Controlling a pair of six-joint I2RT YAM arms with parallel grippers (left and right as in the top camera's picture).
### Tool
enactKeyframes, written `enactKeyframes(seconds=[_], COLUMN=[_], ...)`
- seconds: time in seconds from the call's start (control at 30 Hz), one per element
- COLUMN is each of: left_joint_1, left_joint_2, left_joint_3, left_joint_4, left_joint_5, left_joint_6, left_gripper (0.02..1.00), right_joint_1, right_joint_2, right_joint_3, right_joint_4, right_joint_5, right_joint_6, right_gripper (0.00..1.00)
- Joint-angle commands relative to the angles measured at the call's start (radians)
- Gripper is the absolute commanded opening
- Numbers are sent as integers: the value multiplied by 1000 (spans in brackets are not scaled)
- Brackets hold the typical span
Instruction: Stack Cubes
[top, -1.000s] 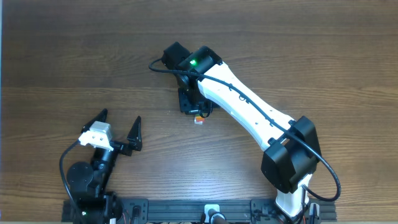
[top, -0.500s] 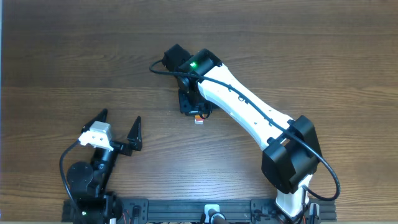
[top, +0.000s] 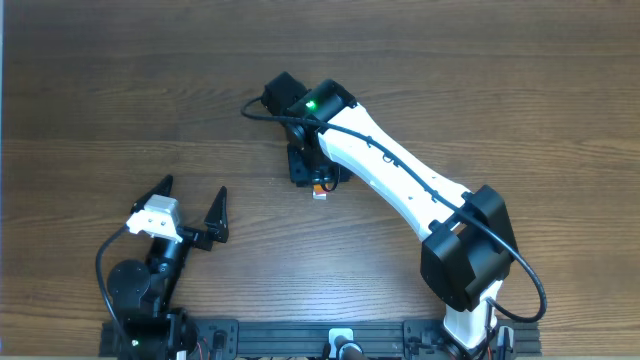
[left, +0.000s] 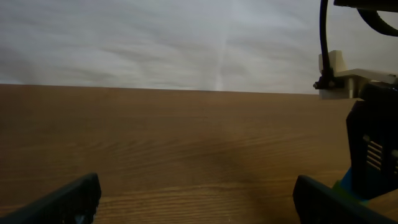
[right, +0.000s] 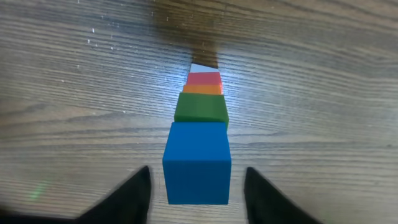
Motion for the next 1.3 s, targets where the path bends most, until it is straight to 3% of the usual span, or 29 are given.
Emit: enactKeyframes(seconds=[0.03, 0.13, 0.37, 0.57, 0.73, 0.8, 1.0, 1.2, 1.3], left_joint_1=[-5, -5, -5, -5, -5, -5, -5, -5, -5], left_joint_2=[-5, -5, -5, -5, -5, -5, -5, -5, -5], left_joint_3=[-4, -4, -4, -4, -4, -4, -4, -4, -4], left_joint_4=[-2, -2, -2, -2, -2, -2, -2, -2, -2], left_joint_5=[10, 10, 10, 10, 10, 10, 10, 10, 10], left_joint_6=[11, 11, 11, 11, 11, 11, 11, 11, 11], left_gripper=[998, 1000, 998, 998, 998, 998, 998, 998, 998], right_joint_1=[-5, -13, -114, -407, -567, -599, -722, -763, -800], right_joint_2=[-15, -15, -16, -16, -39, -66, -317, -646, -937], right_joint_3=[-8, -8, -8, -8, -37, -73, -379, -679, -914], right_joint_4=[3, 27, 208, 320, 295, 311, 518, 684, 813], right_joint_5=[6, 7, 32, 51, 72, 102, 112, 104, 4], right_joint_6=[7, 0, -141, -261, -431, -451, -489, -561, -607], right_gripper=[698, 993, 991, 993, 993, 993, 993, 991, 993])
